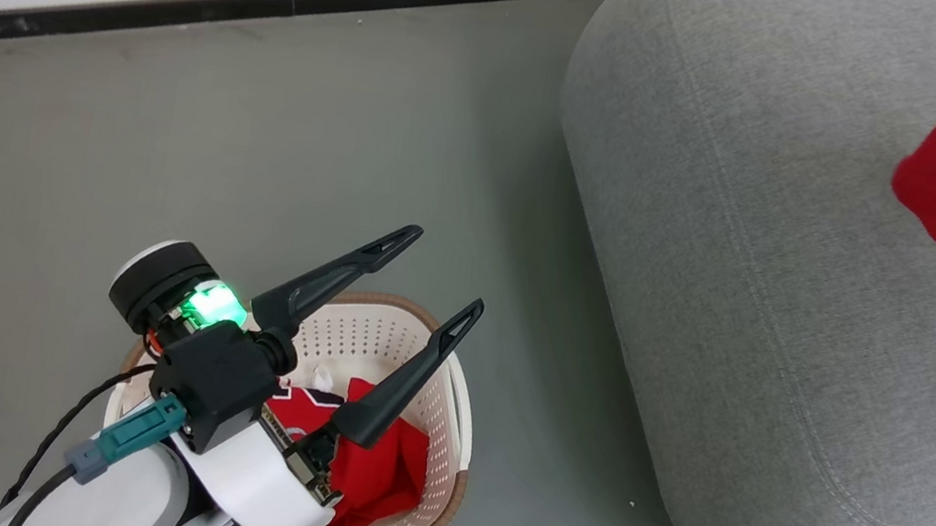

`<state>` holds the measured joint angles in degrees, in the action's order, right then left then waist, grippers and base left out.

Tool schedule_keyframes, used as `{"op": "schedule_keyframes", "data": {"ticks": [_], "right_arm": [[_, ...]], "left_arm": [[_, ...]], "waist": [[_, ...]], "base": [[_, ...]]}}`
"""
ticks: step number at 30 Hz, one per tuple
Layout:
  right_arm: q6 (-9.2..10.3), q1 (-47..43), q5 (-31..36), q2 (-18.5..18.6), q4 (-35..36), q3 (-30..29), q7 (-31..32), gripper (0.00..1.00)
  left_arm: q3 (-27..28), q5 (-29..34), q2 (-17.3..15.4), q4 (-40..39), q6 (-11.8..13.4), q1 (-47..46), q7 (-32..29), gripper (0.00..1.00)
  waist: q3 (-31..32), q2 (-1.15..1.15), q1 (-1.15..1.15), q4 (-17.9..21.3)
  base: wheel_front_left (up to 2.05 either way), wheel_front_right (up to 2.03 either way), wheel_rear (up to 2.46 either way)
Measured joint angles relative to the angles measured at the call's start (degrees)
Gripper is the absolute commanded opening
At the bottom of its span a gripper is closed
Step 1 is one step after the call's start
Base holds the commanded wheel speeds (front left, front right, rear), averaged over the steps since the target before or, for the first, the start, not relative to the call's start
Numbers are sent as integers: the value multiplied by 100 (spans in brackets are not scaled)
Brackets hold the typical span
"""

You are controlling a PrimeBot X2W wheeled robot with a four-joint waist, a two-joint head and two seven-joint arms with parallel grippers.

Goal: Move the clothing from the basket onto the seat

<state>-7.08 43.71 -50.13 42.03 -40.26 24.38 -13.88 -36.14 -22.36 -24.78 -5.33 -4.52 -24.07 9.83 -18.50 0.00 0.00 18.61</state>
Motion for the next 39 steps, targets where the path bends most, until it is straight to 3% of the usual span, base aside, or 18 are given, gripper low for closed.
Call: {"op": "schedule_keyframes", "data": {"ticks": [8, 20, 26, 36, 37, 38, 39], "right_arm": [[0, -83, 101, -246, -517, -232, -32, 0], [0, -314, 178, -751, -1351, -1182, -33, 0], [0, -415, 235, -824, -1816, -1616, -33, 0], [0, -442, 450, -1171, -2194, -1762, -33, 0], [0, -443, 474, -1192, -2219, -1775, -33, 3], [0, -443, 486, -1207, -2230, -1792, -33, 15], [0, -442, 509, -1217, -2235, -1816, -33, 15]], "left_arm": [[-43, 92, 5, -64, -2, -201, -75, 100], [-126, 138, 13, -99, -51, -472, -126, 100], [-149, 147, 11, -98, -54, -568, -126, 100], [-207, 193, 13, 14, -73, -661, -126, 100], [-215, 193, 12, 40, -105, -661, -126, 100], [-222, 193, 11, 64, -105, -661, -126, 100], [-224, 193, 11, 78, -105, -661, -126, 100]], "waist": [[-287, 0, 0, -121], [-646, 0, 0, -233], [-759, 0, 0, -263], [-866, 0, 0, -249], [-871, 0, 0, -247], [-876, 0, 0, -244], [-880, 0, 0, -242]], "base": [[0, 0, 0], [0, 0, 0], [0, 0, 0], [0, 0, 0], [0, 0, 0], [0, 0, 0], [0, 0, 0]]}}
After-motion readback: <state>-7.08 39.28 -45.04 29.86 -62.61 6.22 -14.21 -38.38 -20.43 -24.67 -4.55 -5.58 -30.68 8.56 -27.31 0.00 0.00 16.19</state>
